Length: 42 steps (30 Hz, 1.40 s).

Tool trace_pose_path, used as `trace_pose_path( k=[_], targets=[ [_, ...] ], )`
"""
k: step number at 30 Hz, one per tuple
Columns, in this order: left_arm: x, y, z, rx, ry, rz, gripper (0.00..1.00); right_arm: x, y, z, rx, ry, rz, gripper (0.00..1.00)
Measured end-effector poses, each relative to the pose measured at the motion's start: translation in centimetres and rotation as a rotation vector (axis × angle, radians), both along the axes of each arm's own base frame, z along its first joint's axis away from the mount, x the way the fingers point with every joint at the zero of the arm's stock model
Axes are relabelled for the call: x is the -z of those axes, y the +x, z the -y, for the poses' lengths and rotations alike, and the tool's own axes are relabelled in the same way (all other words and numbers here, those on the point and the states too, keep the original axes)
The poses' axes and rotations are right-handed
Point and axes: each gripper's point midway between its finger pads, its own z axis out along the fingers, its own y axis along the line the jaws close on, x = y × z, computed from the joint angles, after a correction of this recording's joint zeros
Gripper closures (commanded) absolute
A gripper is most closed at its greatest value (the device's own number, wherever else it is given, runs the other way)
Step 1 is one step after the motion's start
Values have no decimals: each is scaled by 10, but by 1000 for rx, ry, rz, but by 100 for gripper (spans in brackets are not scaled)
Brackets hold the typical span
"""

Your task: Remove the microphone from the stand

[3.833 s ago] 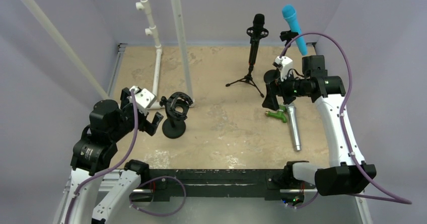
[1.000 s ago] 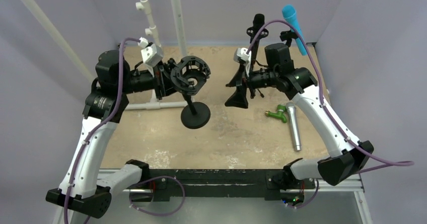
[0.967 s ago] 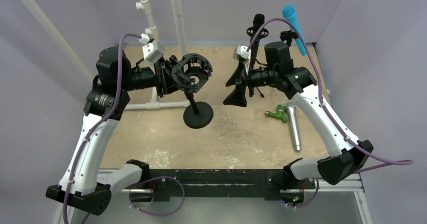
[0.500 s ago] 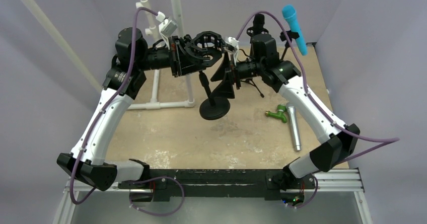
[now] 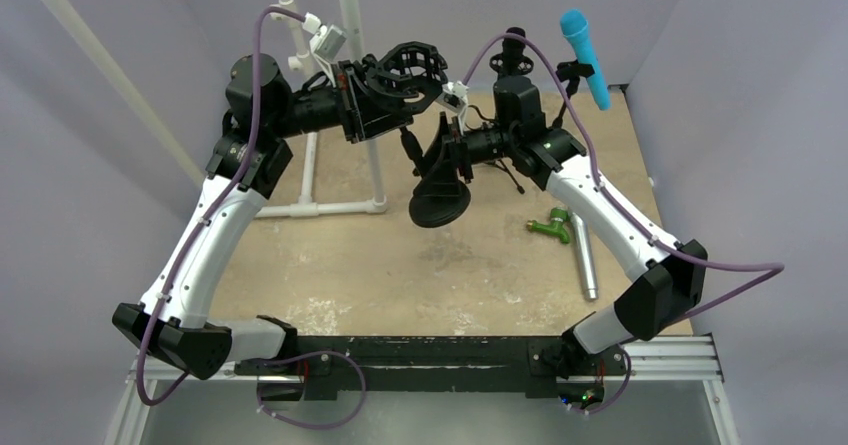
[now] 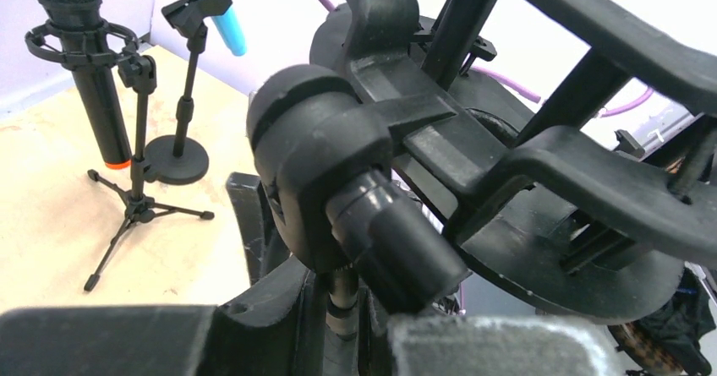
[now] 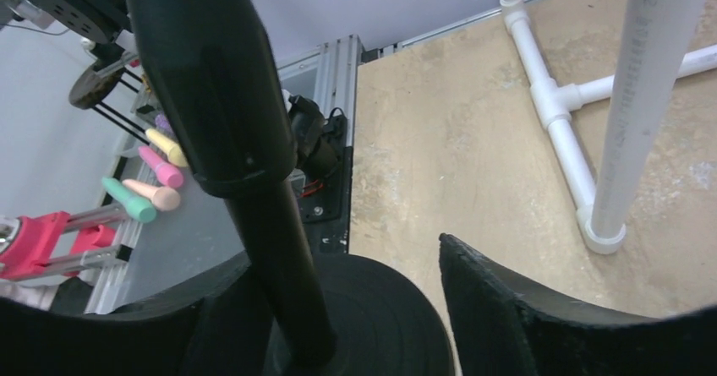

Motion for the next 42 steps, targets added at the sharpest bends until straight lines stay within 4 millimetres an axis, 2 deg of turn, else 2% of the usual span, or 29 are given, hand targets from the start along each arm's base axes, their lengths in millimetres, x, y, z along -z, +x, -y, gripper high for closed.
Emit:
trace_pose_path(
  k=[3,5,6,8,9,16,17,19,23,25,27,32,38,42],
  targets=[
    [-2,3,0,-16,-9,1,100,-1,-3,1,-2,3,-6,56],
    [-2,5,0,-24,-16,0,100,-3,-5,2,-2,9,-2,63],
    [-1,6,0,-26,-17,-5,100,-5,-7,3,-2,12,1,70],
    [3,8,1,-30,-17,-16,100,-9,-10,5,-2,17,10,93],
    [6,9,1,-31,-14,-23,100,-11,-11,5,-3,20,19,100],
    [11,8,2,-33,-20,-47,100,-11,-15,9,12,13,23,100],
    [12,8,2,-33,-21,-47,93,-10,-15,9,13,13,22,100],
    [13,8,3,-34,-22,-46,65,-10,-15,9,12,11,18,100],
    [13,7,4,-23,-28,-28,25,-13,-16,11,12,19,-11,100],
    [14,4,4,-11,-28,-22,13,-19,-15,13,18,35,-26,100],
    [18,1,4,2,-29,-16,6,-29,-14,18,24,59,-34,100],
    [23,-6,9,39,-29,-7,6,-52,-17,25,15,122,-36,100],
    [21,-15,23,102,-44,13,22,-57,-28,24,-42,171,-82,100],
    [23,-12,31,128,-56,-9,41,-55,-30,24,-60,175,-112,100]
  ],
)
